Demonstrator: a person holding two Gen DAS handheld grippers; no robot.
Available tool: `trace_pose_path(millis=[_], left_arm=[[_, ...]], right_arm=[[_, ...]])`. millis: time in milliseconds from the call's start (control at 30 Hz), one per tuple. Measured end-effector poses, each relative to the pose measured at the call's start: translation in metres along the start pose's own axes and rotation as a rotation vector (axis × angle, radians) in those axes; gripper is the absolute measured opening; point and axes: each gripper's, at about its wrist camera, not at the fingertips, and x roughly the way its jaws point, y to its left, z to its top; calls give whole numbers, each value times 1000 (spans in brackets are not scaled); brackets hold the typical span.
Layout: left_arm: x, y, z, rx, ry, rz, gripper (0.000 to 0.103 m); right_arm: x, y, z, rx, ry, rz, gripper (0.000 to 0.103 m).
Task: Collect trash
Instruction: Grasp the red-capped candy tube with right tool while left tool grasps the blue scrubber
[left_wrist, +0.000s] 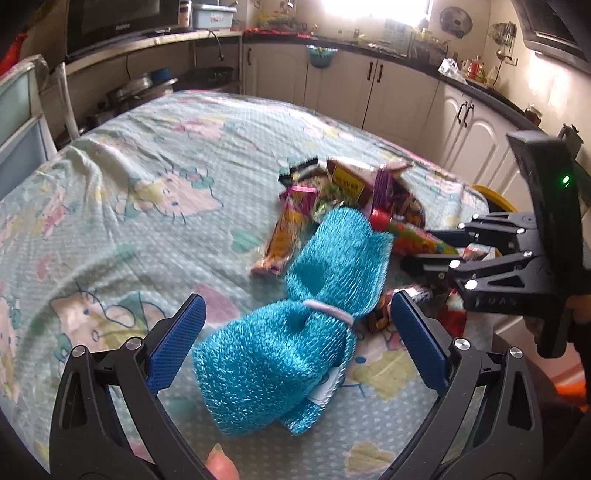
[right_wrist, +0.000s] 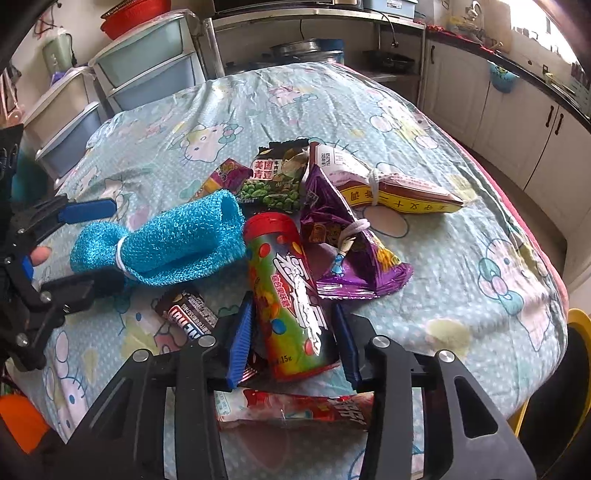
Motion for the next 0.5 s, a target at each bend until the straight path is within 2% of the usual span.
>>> trace_pose_path(millis=[33, 133, 200, 333, 500], left_arm=[[3, 1, -2, 1, 12, 0, 92], [6, 2, -6, 5, 28, 2, 82], [8, 4, -7, 4, 37, 12, 70], [4, 7, -10, -7, 44, -18, 55], [-3, 1, -8, 16, 45, -42, 32]], right_arm=[[0, 0, 0, 1, -1, 1, 37], [1, 1, 1, 1, -5, 0, 34], [1, 2, 2, 7, -8, 4, 33], [-4, 5, 4, 25, -28, 28, 32], [-16, 11, 3, 38, -60, 51, 32]])
